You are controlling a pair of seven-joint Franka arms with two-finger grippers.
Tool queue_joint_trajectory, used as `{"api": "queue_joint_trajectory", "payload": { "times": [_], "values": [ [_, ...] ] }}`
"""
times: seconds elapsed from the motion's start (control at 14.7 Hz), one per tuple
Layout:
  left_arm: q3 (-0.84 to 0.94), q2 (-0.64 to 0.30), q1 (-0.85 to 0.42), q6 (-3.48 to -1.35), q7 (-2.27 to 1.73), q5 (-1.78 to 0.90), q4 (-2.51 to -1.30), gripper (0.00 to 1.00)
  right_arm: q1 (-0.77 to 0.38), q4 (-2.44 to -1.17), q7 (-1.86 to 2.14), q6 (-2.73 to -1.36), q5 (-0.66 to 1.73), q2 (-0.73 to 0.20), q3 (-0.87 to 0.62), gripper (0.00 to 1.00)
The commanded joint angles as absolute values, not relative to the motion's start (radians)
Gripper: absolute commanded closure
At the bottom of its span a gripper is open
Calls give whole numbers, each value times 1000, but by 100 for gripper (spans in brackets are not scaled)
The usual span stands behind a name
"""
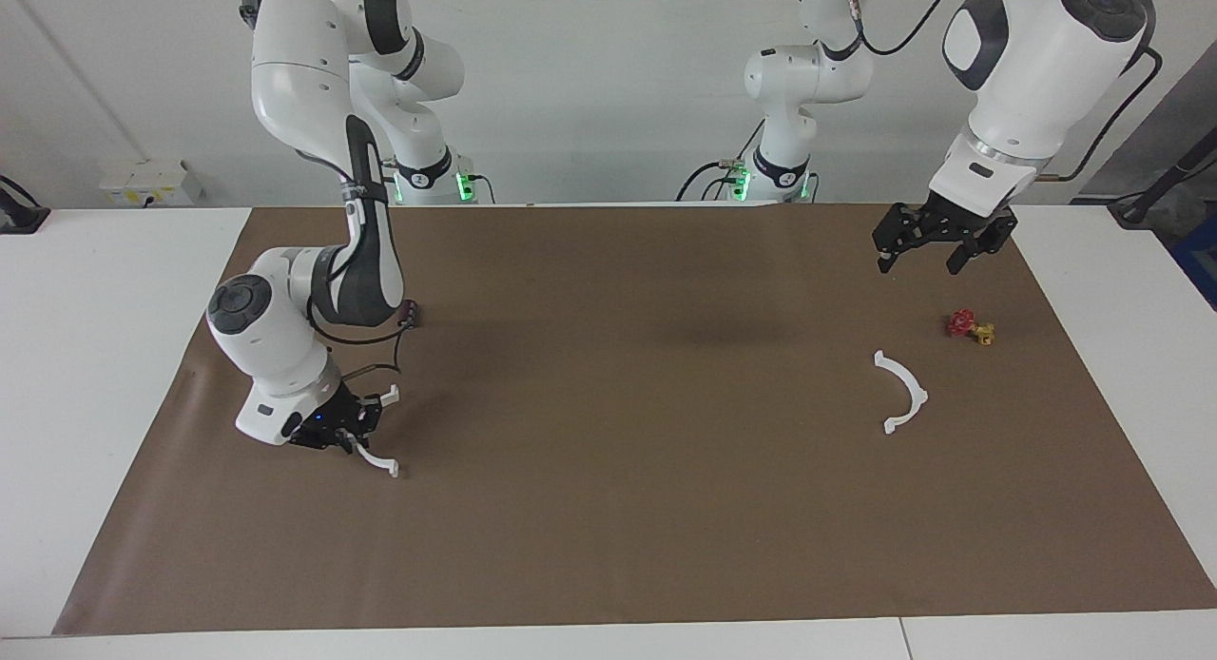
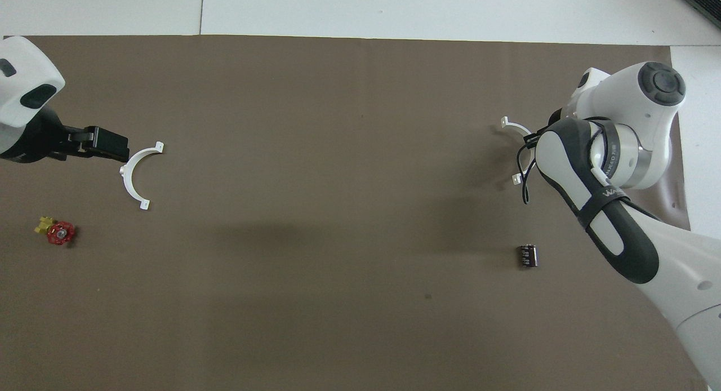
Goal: Assemble drain pipe with both arms
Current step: 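Grasp the white semicircular clamp half with the right gripper, then carry the clamp half toward the table center with the right gripper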
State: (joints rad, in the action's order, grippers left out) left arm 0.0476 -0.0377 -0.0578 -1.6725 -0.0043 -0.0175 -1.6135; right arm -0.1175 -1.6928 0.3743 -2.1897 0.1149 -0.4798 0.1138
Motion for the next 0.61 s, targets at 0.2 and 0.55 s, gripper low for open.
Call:
{"api": "queue_joint_trajectory", "payload": {
  "times": [0.2, 0.55],
  "values": [
    [43, -14, -64, -1690, -18, -8, -1641, 0, -375, -1638, -9, -2080, 28, -446, 109, 100],
    [44, -14, -64, -1690, -18, -6, -1640, 0, -581, -1638, -242, -2196, 48, -486, 107, 100]
  ]
}}
